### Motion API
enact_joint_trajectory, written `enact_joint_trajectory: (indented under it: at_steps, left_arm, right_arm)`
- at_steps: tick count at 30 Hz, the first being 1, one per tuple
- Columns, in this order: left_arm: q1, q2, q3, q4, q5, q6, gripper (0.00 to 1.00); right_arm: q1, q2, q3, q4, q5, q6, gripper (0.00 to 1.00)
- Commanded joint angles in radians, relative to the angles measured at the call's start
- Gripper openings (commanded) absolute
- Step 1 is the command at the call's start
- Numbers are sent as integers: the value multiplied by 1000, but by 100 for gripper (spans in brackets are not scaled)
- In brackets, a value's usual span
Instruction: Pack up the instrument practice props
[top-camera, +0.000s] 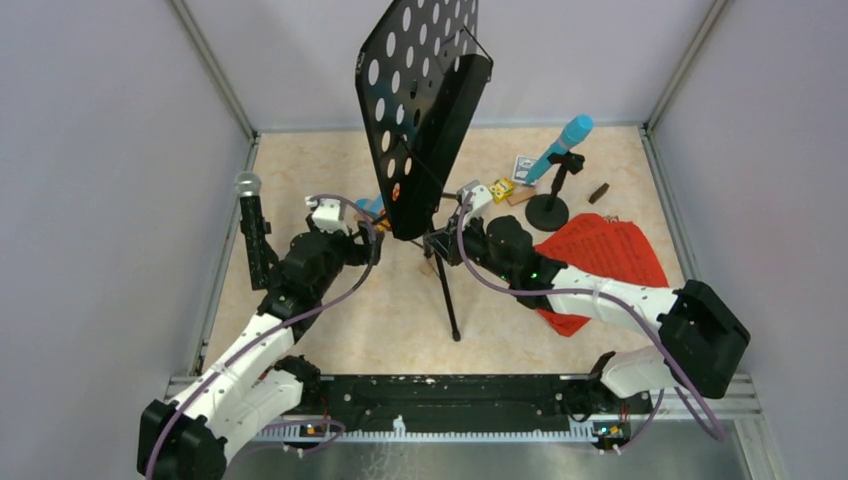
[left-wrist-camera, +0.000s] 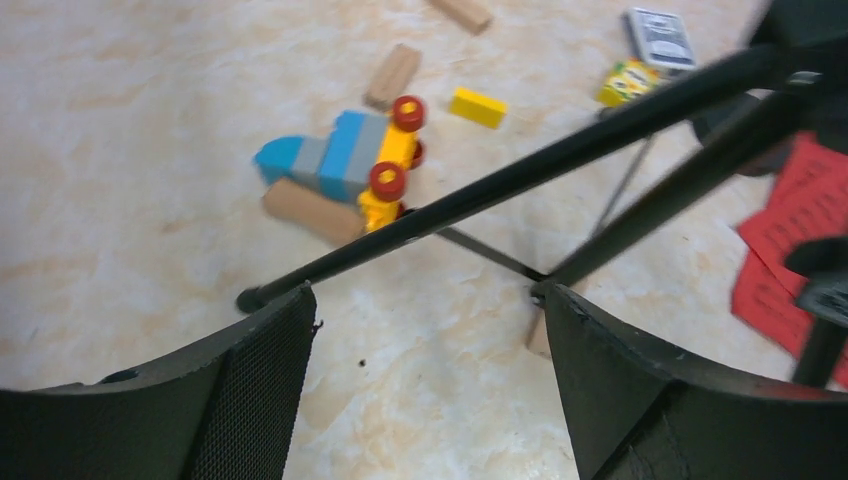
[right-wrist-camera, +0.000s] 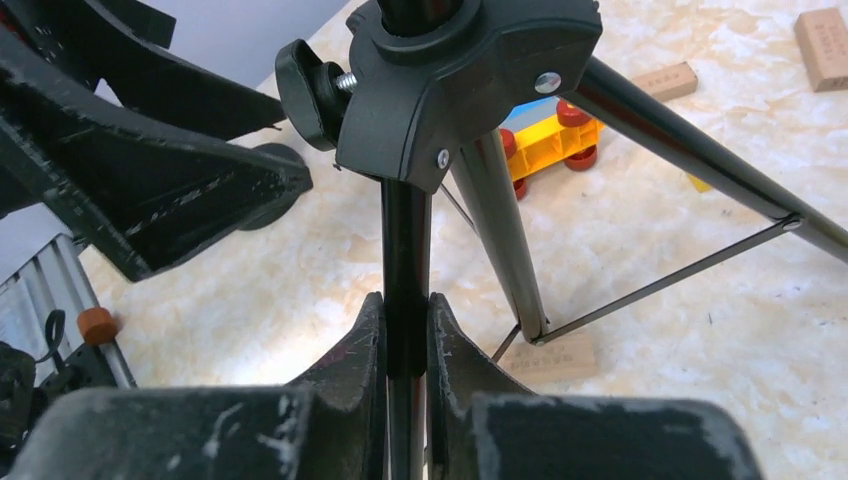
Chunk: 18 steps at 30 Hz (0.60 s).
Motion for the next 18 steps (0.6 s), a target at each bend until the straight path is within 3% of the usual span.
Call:
enact_joint_trajectory:
  at_steps: [1, 5, 11, 13, 16, 18]
  left_arm:
    - [4, 28, 61, 189, 273, 206, 89]
    - [4, 76, 49, 289, 373, 303, 89]
    - [4, 237, 121, 305, 383, 403, 83]
    - [4, 281, 140, 312, 403, 422, 76]
    - [5, 324, 152, 336, 474, 422, 56]
    - [5, 350, 157, 352, 533, 411, 49]
  right_arm:
    - [-2, 12, 18, 44, 81, -45, 0]
    - [-2, -30, 13, 25, 67, -104, 0]
    - [-3, -141, 11, -99, 41, -186, 0]
    - [-3, -175, 11, -145, 24, -191, 0]
    - [-3, -203, -4, -187, -10, -190, 0]
    - [-3, -214, -23, -192, -20, -186, 0]
